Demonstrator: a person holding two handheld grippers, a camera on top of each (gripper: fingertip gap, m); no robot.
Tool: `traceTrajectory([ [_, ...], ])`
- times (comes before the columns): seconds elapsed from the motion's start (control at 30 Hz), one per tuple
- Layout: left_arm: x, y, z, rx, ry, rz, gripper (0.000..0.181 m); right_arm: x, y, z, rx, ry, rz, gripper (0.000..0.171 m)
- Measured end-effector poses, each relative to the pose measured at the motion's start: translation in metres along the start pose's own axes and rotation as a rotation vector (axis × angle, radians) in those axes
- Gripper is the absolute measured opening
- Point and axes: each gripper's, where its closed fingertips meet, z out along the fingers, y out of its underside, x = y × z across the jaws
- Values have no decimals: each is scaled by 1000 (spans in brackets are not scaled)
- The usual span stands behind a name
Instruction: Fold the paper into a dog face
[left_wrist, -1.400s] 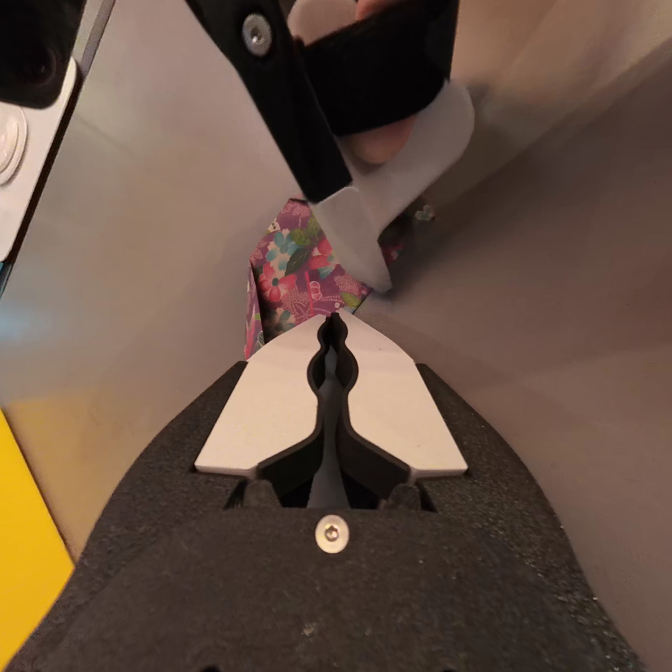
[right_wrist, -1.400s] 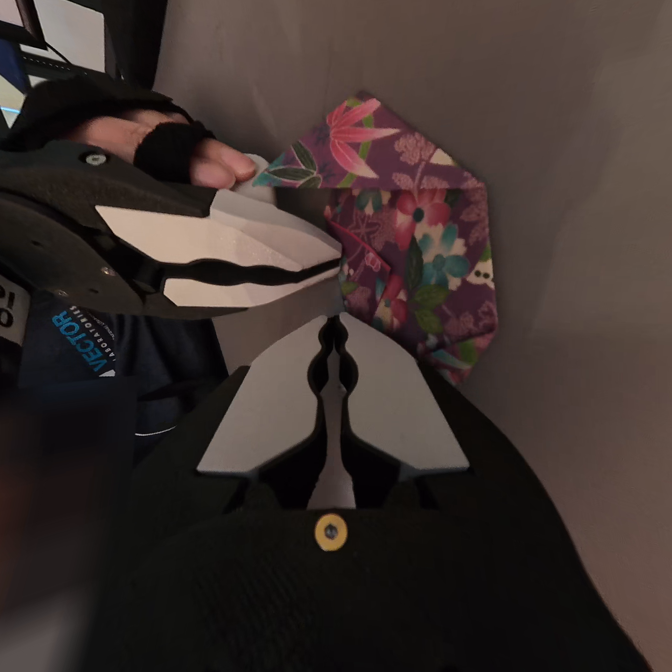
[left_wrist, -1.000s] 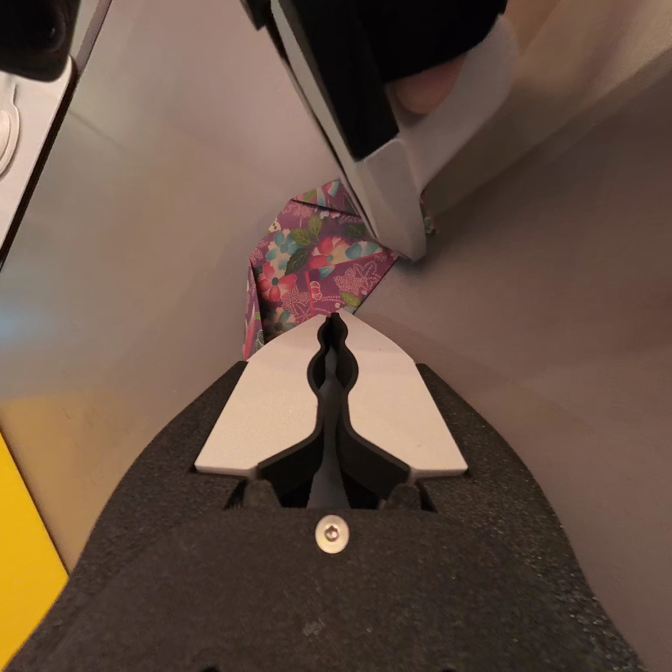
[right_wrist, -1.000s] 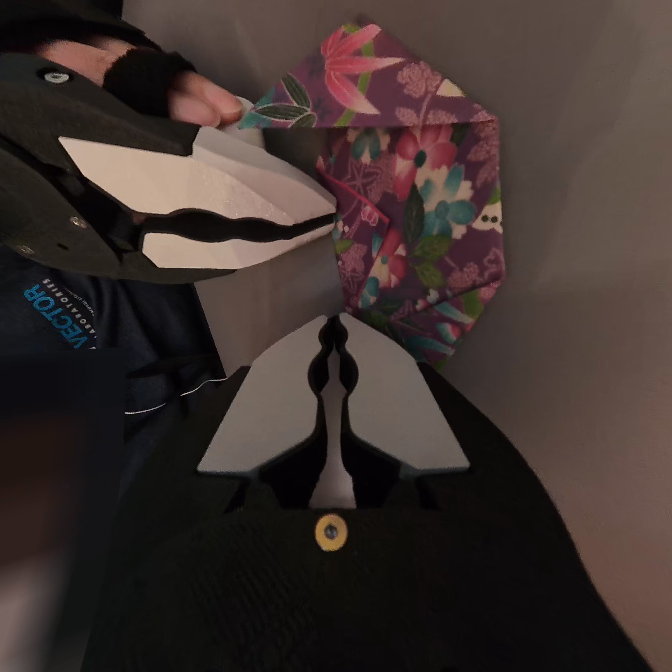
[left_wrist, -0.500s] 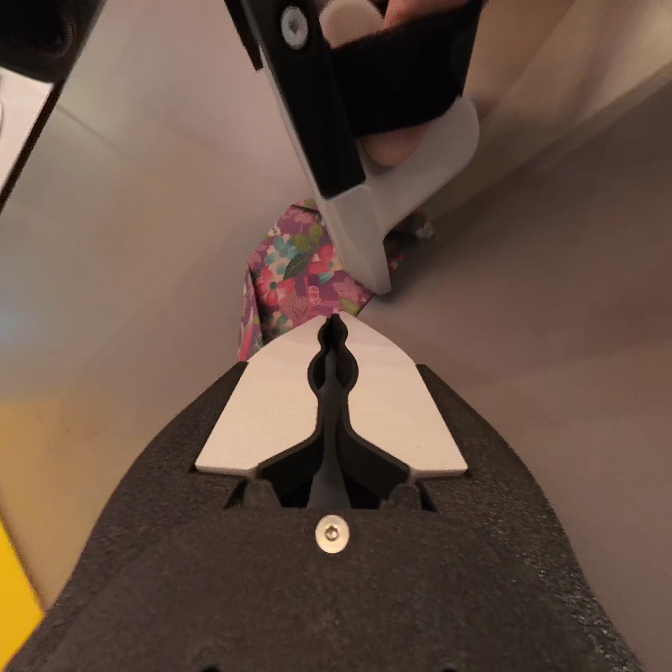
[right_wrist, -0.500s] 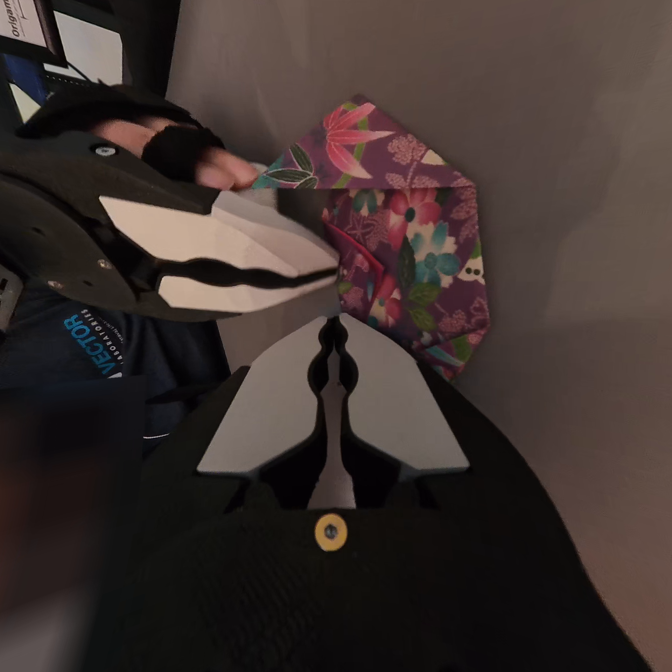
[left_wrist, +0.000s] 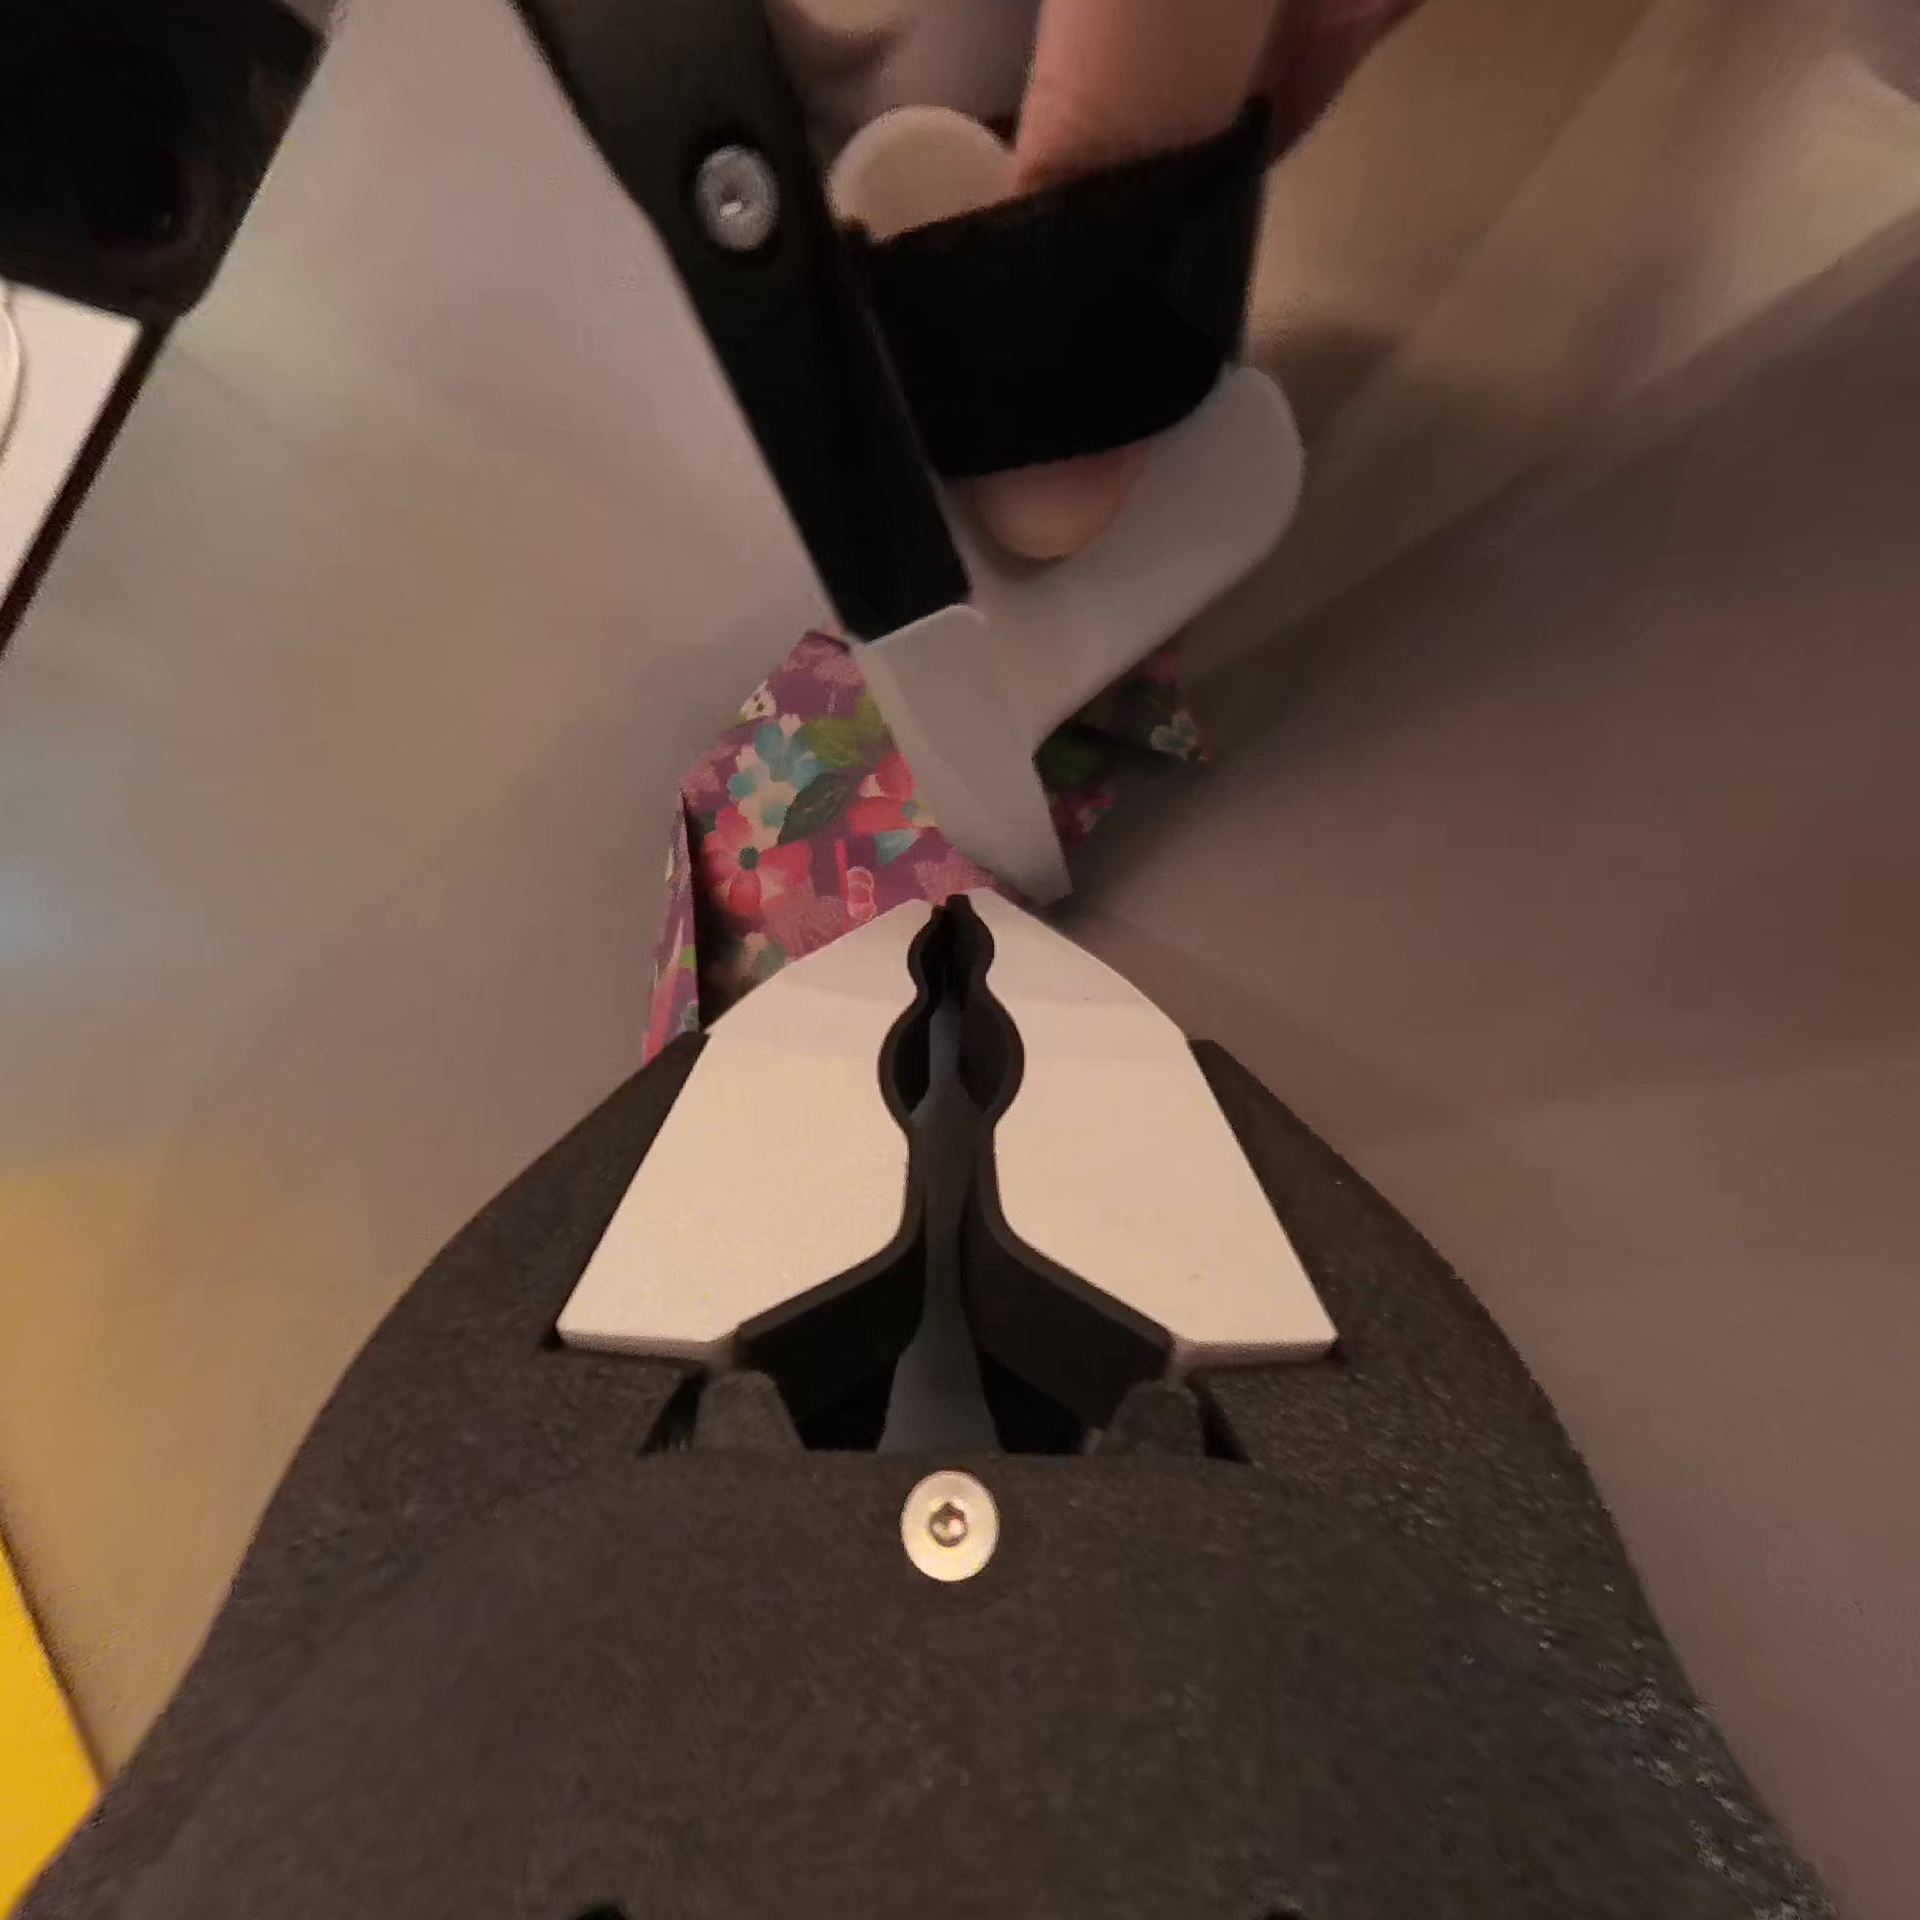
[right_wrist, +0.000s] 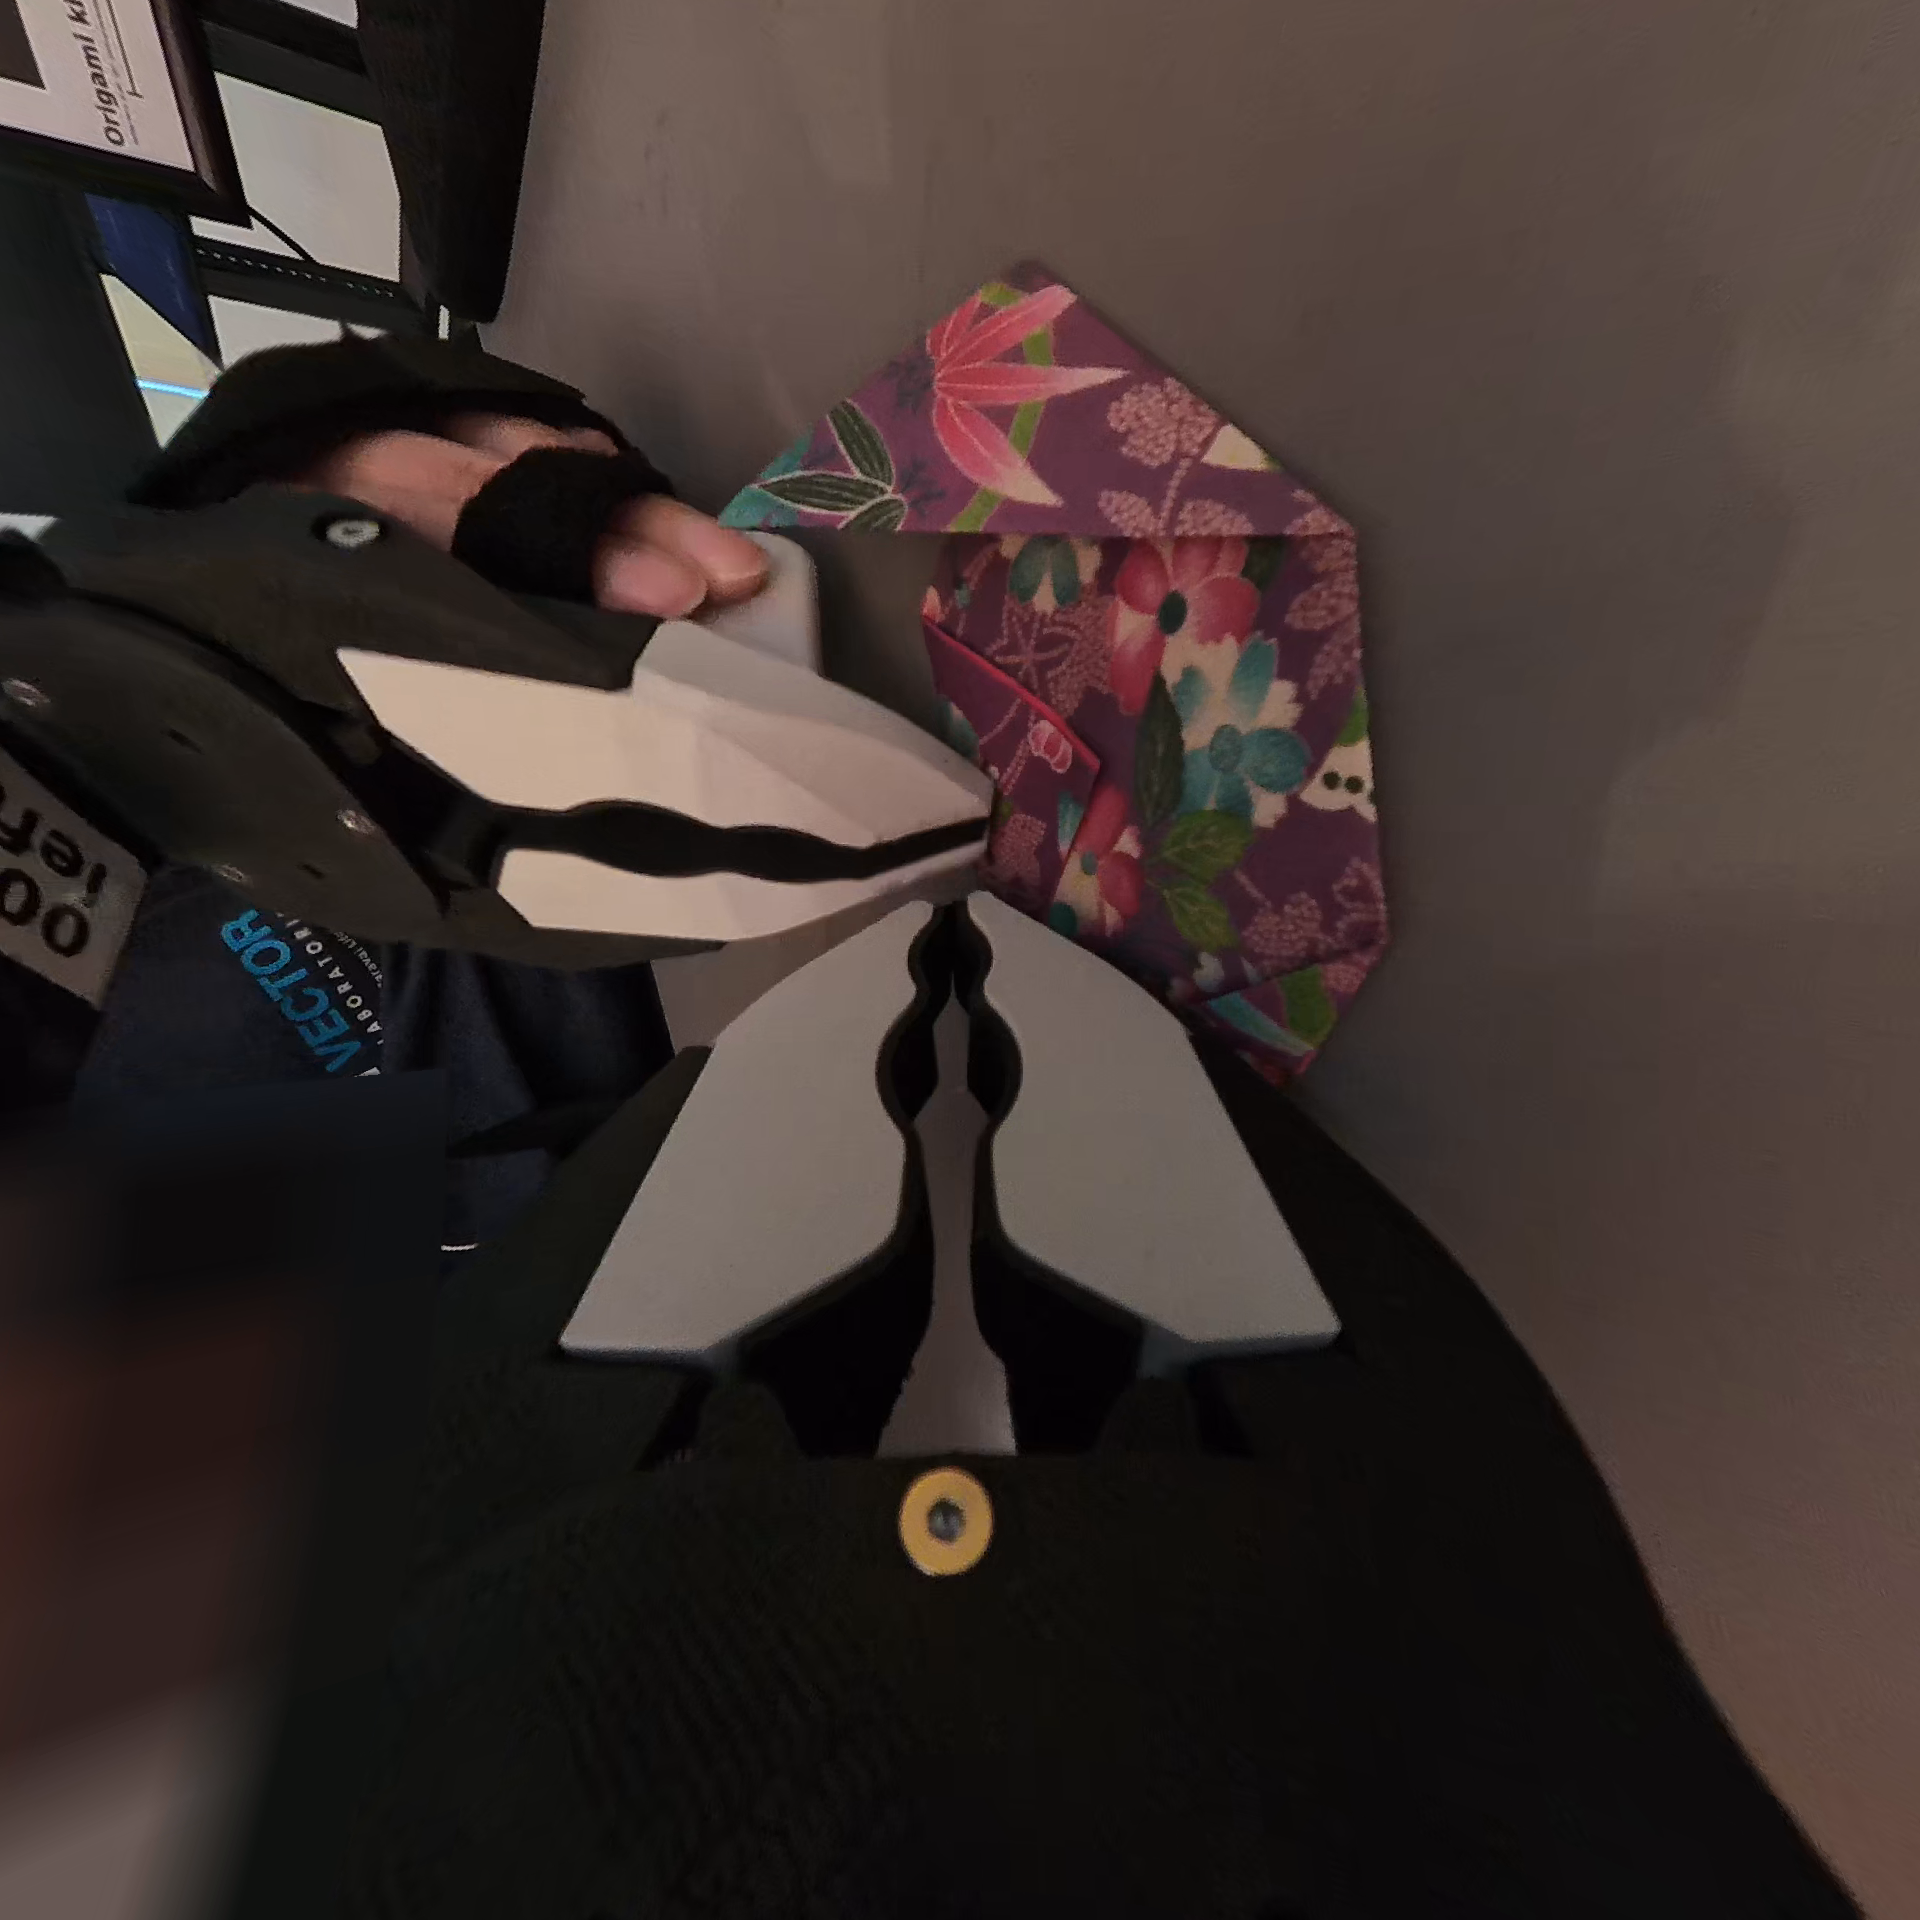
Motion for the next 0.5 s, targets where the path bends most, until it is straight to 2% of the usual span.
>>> traceTrajectory([
  [0.27,-16,12,-4,-37,-86,-24,0,0,0,0,2,-11,0,2],
  [0.5,-25,25,-11,-76,-204,71,0,0,0,0,2,-22,-1,2],
])
